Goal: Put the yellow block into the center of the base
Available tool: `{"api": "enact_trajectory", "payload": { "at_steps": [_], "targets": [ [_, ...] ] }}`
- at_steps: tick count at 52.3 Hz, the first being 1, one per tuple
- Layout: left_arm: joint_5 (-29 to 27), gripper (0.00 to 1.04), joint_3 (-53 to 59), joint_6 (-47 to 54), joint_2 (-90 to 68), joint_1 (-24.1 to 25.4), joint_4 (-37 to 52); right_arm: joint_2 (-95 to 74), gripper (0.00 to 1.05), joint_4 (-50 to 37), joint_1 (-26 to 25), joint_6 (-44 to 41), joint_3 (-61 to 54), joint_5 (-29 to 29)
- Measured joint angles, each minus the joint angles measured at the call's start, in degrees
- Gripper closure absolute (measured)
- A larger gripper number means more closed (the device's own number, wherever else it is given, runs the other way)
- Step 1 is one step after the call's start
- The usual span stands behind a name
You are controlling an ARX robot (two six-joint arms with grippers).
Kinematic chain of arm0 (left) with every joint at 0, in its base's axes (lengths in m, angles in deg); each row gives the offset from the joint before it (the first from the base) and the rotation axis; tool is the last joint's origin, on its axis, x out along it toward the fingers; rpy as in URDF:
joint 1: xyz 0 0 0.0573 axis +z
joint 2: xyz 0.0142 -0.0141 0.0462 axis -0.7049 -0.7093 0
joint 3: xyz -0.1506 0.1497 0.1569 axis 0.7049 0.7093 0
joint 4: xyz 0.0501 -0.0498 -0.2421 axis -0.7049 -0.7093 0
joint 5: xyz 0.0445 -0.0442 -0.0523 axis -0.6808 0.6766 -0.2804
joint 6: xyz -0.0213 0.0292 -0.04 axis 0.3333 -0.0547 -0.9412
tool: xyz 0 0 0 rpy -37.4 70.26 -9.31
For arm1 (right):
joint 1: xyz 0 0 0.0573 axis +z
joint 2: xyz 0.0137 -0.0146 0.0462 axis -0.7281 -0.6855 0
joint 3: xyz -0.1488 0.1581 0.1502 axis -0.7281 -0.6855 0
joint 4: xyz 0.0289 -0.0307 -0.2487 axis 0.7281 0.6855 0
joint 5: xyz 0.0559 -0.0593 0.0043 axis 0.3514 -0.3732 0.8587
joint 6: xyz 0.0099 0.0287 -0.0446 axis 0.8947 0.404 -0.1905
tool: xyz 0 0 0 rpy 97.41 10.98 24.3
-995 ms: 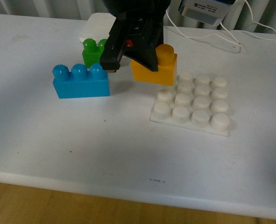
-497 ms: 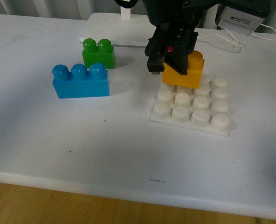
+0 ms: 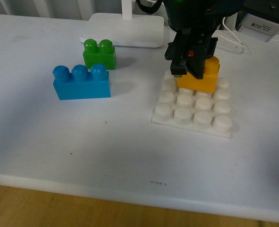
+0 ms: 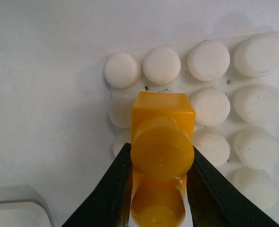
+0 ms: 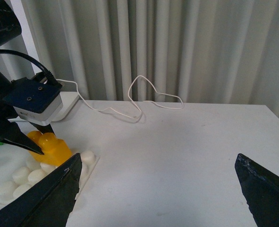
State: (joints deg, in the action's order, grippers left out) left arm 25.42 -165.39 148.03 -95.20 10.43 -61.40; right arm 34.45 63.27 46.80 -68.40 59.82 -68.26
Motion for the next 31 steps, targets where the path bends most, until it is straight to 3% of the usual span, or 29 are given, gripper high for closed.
{"api": "enact_trajectory", "payload": {
  "at_steps": [31],
  "targets": [
    [-0.3, 0.77, -0.4, -1.5, -1.4, -0.5, -0.3, 0.0, 0.09, 0.0, 0.0, 0.0, 0.0, 0.0]
  ]
}}
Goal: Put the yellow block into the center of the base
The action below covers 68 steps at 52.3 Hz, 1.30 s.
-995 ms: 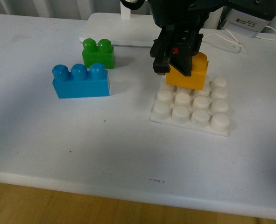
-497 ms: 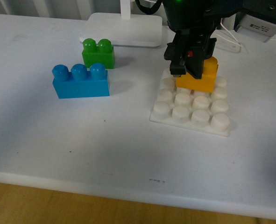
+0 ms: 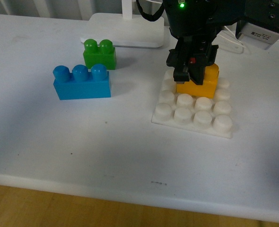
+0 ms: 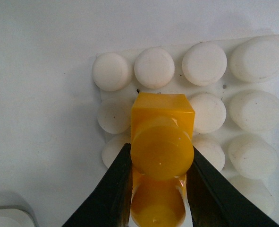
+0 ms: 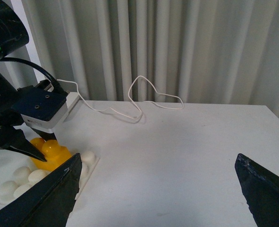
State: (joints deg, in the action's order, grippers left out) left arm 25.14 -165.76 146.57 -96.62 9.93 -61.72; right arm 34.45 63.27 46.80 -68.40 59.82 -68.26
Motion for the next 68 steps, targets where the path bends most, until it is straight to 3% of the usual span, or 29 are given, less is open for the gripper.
{"api": "enact_trajectory", "payload": {
  "at_steps": [51, 61, 68],
  "targets": [
    [-1.1, 0.77, 0.6, -1.8, -1.5, -0.5, 2.2, 0.0, 0.09, 0.0, 0.0, 0.0, 0.0, 0.0],
    [-3.8, 0.38, 2.3, 0.6, -0.3, -0.3, 2.8, 0.0, 0.09, 0.0, 0.0, 0.0, 0.0, 0.0],
    [-3.8, 0.20, 2.7, 1.0, 2.3, -0.1, 3.1, 0.0, 0.09, 0.0, 0.0, 0.0, 0.0, 0.0]
  ]
}}
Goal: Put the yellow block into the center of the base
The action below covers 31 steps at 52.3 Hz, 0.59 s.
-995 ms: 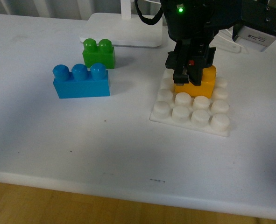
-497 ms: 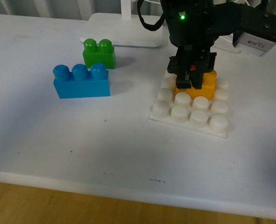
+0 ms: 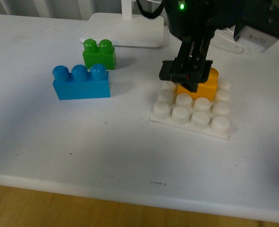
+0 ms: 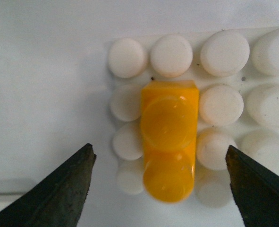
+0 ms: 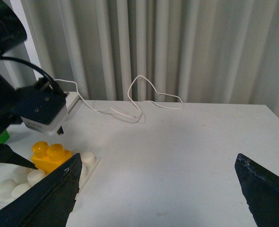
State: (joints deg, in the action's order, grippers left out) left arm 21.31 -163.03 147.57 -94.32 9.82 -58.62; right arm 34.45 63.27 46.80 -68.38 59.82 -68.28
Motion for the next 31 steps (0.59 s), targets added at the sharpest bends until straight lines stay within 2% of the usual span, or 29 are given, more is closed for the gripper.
{"api": "enact_trajectory", "payload": {
  "at_steps": [4, 10, 14, 20, 31],
  "targets": [
    [-0.1, 0.05, 0.5, 0.3, 3.5, 0.3, 0.0, 0.0, 0.09, 0.0, 0.0, 0.0, 0.0, 0.0],
    [-0.1, 0.07, 2.6, 0.6, 8.5, 0.8, 1.1, 0.0, 0.09, 0.0, 0.0, 0.0, 0.0, 0.0],
    [-1.8, 0.06, 8.2, 1.9, 13.9, 1.3, 5.8, 0.0, 0.09, 0.0, 0.0, 0.0, 0.0, 0.0],
    [-7.3, 0.06, 23.2, 4.4, 24.7, 2.9, 20.5, 0.0, 0.09, 0.0, 0.0, 0.0, 0.0, 0.0],
    [-12.3, 0.06, 45.3, 4.5, 40.2, 6.2, 43.9, 0.0, 0.09, 0.0, 0.0, 0.0, 0.0, 0.0]
  ]
}}
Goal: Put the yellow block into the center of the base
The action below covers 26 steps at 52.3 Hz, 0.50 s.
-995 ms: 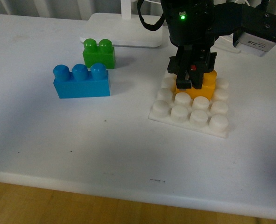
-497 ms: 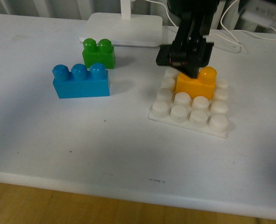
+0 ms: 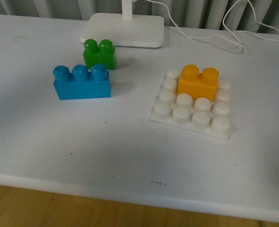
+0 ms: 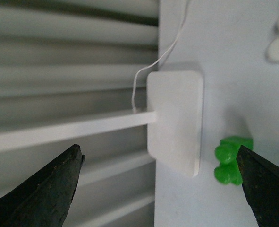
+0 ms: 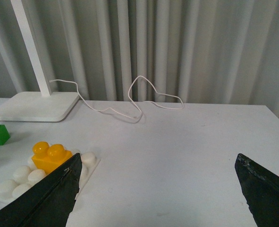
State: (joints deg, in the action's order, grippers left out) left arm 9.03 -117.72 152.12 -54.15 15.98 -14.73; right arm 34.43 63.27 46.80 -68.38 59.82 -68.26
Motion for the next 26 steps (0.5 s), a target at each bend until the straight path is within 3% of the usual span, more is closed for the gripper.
{"api": "enact_trajectory", "payload": {
  "at_steps": [11, 20, 26],
  "targets": [
    [-6.9, 0.06, 30.0, -9.3, 21.8, 7.6, 22.9, 0.0, 0.09, 0.0, 0.0, 0.0, 0.0, 0.0],
    [-17.5, 0.06, 47.1, -26.8, 36.5, 10.4, 31.1, 0.0, 0.09, 0.0, 0.0, 0.0, 0.0, 0.0],
    [-19.1, 0.06, 52.0, -35.8, 40.5, 10.7, 32.0, 0.0, 0.09, 0.0, 0.0, 0.0, 0.0, 0.0]
  ]
}}
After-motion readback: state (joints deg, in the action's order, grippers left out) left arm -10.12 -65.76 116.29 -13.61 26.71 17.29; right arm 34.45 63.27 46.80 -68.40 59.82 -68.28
